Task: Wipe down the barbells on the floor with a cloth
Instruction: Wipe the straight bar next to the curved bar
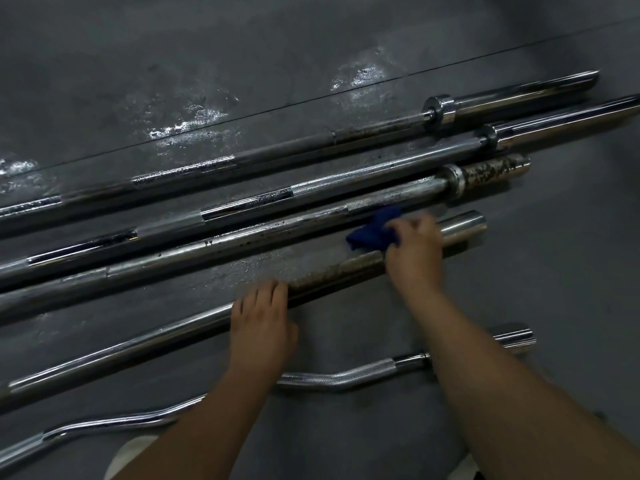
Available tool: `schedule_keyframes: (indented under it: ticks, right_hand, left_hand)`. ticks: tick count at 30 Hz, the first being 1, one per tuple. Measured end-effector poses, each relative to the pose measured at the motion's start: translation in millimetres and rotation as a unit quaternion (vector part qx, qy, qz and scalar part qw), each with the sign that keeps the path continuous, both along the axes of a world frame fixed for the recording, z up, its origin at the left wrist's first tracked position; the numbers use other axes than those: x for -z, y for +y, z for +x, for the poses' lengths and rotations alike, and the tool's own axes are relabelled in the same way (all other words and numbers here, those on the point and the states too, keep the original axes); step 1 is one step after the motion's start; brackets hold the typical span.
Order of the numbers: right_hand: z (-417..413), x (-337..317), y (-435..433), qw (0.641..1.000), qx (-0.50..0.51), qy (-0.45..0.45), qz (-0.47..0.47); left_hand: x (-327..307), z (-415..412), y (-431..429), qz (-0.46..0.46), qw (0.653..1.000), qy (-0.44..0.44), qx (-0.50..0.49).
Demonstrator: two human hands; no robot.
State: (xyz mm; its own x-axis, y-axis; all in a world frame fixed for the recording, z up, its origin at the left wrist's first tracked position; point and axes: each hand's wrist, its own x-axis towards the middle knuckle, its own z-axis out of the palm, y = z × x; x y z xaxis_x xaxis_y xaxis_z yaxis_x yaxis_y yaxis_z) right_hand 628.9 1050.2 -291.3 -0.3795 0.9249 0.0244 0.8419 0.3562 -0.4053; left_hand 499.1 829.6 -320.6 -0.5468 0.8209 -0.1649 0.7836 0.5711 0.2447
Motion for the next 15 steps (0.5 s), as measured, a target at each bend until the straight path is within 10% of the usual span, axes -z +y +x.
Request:
schedule_keyframes:
  ticks: [6,11,15]
  right_hand:
    - [13,22,-75,0.966,0.008,-0.067,-0.249]
    - [6,11,-52,0.992,0.039,0.105,-0.062]
    - [4,22,-49,0.955,0.050,-0.017,-0.293]
  left_hand:
    - [-1,2,-1,-0.011,1.000,-0.005,0.007]
    - [1,1,-3,-0.008,1.000,-0.002,0.011]
    - [-4,3,-3,-0.006,1.000,0.000,0.009]
